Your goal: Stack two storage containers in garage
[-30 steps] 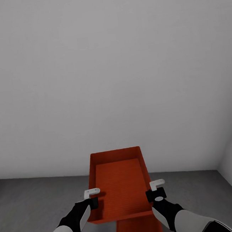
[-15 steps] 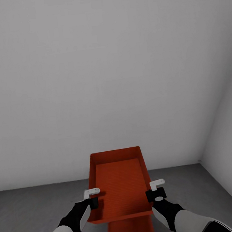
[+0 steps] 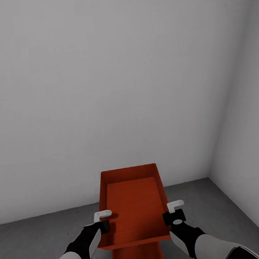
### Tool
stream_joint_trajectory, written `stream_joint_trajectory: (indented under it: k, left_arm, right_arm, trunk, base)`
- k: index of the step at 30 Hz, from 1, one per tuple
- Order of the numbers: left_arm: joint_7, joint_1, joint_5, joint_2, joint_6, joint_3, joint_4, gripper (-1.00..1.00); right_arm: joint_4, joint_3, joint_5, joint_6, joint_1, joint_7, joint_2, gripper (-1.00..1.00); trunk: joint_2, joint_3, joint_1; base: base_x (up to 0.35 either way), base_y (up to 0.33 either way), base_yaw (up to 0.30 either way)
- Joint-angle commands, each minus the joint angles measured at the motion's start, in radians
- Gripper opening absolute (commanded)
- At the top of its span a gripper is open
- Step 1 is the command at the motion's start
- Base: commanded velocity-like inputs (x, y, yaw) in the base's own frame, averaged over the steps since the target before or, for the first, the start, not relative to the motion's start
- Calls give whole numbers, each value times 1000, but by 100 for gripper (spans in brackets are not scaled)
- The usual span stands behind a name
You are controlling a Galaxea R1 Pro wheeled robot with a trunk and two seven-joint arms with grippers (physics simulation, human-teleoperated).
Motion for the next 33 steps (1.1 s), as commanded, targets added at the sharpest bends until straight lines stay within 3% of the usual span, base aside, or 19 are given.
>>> stream_joint_trajectory:
  k: [1,23,33]
  left_arm:
    - [6,-1,-18,46,-1,1,-5,-100]
    - [6,-1,-18,46,-1,1,-6,-100]
    - [6,-1,-18,46,-1,1,-5,-100]
  right_arm:
    - [5,-12,-30,-6,-1,-3,-7,-100]
    - [5,-12,-30,-6,-1,-3,-7,-100]
    - [5,-12,-30,-6,-1,-3,-8,-100]
  trunk:
    - [-1,-2,0]
    - [-1,-2,0]
    - [-1,-14,0]
  base:
    - [0,0,-68]
    - [0,0,-3]
    - [0,0,0]
